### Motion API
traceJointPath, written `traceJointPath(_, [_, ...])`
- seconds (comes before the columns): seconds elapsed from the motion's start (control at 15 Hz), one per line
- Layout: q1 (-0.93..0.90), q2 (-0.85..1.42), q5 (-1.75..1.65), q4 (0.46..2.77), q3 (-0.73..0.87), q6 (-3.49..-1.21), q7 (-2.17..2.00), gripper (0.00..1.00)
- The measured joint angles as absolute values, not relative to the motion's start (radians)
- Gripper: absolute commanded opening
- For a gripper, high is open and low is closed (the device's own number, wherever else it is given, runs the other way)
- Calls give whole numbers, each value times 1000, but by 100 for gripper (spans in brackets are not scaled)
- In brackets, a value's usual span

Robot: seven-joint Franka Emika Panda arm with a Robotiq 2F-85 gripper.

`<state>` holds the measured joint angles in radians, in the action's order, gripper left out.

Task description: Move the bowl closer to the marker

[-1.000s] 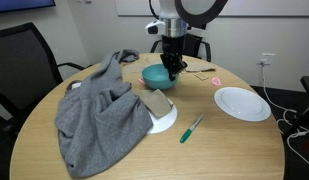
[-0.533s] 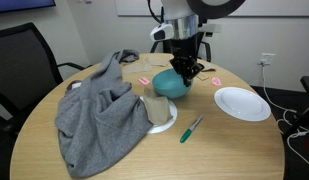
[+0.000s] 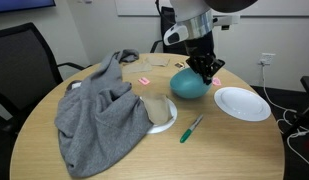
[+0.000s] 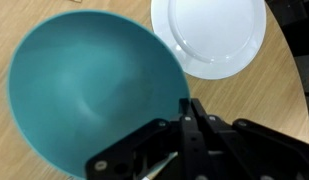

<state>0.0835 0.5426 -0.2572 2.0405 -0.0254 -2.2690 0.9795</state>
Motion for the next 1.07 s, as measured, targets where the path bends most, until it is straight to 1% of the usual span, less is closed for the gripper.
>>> traceJointPath(0.2, [83,530,-268,2055,-25,-2271,979,60])
traceJointPath(0.33, [83,511,-279,2063,-25,-2277,977,73])
traceJointPath(0.4, [83,497,-287,2067,-23,-2286,975,82])
traceJointPath(0.47, [83,480,-295,2072,-20,-2297,972,88])
traceJointPath(0.53, [83,457,-300,2078,-15,-2310,971,97])
traceJointPath(0.6, [83,433,-303,2085,-10,-2318,971,100])
traceJointPath(0.67, [84,405,-304,2094,-5,-2322,971,100])
traceJointPath(1.07, [95,232,-281,2150,0,-2317,978,100])
